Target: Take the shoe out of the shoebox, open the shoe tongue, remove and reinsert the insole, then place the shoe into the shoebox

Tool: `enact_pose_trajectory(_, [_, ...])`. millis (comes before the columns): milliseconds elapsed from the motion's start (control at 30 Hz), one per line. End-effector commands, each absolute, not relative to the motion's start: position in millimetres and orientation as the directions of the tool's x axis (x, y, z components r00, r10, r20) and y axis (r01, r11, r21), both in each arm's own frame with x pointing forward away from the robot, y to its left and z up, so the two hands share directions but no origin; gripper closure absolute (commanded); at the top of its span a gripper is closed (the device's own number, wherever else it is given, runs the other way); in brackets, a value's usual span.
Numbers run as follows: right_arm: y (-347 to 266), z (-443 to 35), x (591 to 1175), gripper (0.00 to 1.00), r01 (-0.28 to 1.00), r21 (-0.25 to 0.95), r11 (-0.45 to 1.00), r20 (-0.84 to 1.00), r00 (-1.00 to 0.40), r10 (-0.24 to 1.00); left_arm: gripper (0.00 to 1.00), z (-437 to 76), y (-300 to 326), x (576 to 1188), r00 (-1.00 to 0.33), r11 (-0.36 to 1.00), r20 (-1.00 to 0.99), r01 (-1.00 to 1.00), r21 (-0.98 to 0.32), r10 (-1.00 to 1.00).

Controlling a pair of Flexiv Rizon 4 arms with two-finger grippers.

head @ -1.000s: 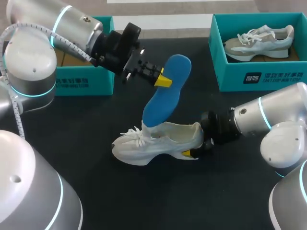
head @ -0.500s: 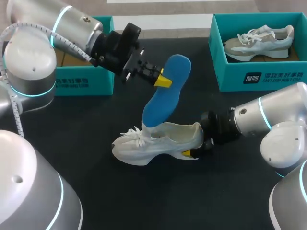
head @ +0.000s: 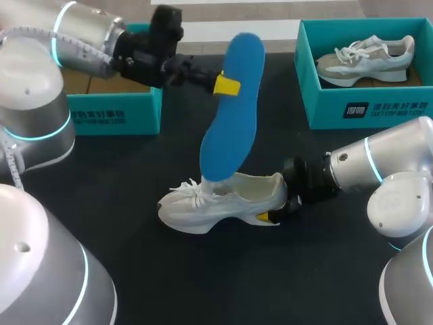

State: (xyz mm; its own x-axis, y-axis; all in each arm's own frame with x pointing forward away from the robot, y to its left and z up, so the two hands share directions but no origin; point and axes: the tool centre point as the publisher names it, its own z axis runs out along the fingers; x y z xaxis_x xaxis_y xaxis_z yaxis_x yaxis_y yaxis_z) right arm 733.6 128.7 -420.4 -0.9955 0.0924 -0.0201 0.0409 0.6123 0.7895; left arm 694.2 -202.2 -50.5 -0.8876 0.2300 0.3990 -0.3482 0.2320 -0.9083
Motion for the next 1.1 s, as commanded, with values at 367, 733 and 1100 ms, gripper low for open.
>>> enact_pose_trajectory(367, [130.2,-422.8,733.2,1.00,0.042,0.787,0.615,-0.022,-0.995,0.095,1.00,-71.3,-210.9,705.3,-0.940,0.405,0.211,-0.089,-0.910,0.268])
enact_pose_trajectory(733, [130.2,-422.8,733.2,1.00,0.042,0.787,0.615,-0.022,-0.995,0.095,1.00,-76.6,-211.3,706.8,-0.928,0.356,0.301,-0.210,-0.911,0.222])
enact_pose_trajectory(1100, [130.2,-422.8,733.2,1.00,0.042,0.787,0.615,-0.022,-0.995,0.095,1.00,-76.6,-211.3,706.8,-0.928,0.356,0.301,-0.210,-0.911,0.222])
